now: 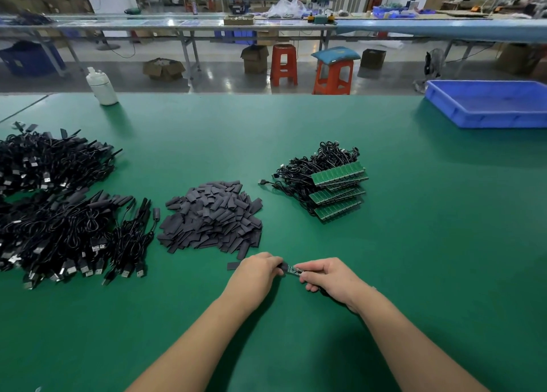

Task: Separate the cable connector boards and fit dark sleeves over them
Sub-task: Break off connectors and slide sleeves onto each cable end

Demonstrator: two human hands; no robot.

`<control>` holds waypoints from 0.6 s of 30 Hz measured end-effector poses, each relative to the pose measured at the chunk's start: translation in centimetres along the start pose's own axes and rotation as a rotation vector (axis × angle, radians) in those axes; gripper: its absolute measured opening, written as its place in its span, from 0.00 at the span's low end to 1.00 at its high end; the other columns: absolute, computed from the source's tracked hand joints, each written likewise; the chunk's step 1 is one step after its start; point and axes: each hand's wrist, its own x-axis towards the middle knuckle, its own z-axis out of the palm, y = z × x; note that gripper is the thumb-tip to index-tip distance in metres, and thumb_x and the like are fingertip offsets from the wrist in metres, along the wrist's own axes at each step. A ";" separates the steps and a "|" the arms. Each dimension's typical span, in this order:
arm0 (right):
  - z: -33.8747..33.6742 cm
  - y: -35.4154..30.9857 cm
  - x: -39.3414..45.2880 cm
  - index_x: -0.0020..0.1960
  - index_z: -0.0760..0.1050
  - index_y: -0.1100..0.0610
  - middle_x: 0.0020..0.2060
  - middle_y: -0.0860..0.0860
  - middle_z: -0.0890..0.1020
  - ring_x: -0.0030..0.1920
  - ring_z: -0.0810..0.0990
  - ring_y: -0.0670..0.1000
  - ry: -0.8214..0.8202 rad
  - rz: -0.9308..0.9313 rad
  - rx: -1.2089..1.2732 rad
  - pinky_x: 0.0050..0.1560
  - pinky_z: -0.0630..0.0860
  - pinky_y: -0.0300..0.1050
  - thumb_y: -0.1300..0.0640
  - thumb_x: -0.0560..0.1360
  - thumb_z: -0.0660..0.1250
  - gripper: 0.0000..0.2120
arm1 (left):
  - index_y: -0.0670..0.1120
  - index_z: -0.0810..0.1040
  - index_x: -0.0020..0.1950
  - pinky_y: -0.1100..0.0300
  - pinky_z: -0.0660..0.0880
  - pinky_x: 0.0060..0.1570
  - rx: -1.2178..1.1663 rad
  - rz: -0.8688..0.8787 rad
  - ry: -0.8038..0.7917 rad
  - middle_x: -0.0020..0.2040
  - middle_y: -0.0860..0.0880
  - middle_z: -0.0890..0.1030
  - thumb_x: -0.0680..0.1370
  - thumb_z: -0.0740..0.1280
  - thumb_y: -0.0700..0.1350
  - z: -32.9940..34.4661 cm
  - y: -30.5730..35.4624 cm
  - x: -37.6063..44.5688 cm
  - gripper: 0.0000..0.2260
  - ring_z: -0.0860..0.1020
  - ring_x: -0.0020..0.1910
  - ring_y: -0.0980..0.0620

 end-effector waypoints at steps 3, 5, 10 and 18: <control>0.0 0.0 0.0 0.58 0.81 0.57 0.38 0.50 0.84 0.34 0.77 0.45 0.002 -0.005 -0.001 0.45 0.76 0.36 0.66 0.77 0.68 0.11 | 0.52 0.81 0.57 0.60 0.70 0.51 -0.001 0.003 0.013 0.53 0.51 0.80 0.80 0.65 0.47 0.1 0.0 0.0 0.09 0.77 0.53 0.50; 0.0 0.1 0.0 0.58 0.81 0.58 0.38 0.50 0.84 0.33 0.77 0.45 0.006 -0.005 -0.002 0.44 0.76 0.36 0.66 0.77 0.68 0.11 | 0.52 0.81 0.57 0.60 0.70 0.52 -0.005 0.012 0.020 0.52 0.51 0.80 0.80 0.65 0.47 0.1 0.0 0.0 0.09 0.77 0.52 0.50; -0.1 0.2 0.1 0.59 0.81 0.57 0.39 0.50 0.85 0.35 0.77 0.45 0.008 -0.003 -0.016 0.45 0.76 0.36 0.65 0.77 0.69 0.12 | 0.51 0.82 0.58 0.60 0.72 0.54 -0.015 0.055 0.040 0.53 0.52 0.81 0.80 0.65 0.46 -0.2 -0.1 -0.1 0.09 0.78 0.52 0.51; -0.2 0.2 0.0 0.59 0.81 0.56 0.40 0.50 0.84 0.36 0.77 0.46 -0.001 -0.005 -0.013 0.48 0.77 0.36 0.65 0.77 0.68 0.12 | 0.48 0.82 0.59 0.55 0.71 0.57 -0.015 0.005 -0.004 0.54 0.47 0.82 0.80 0.65 0.47 -0.6 0.1 0.0 0.10 0.78 0.54 0.48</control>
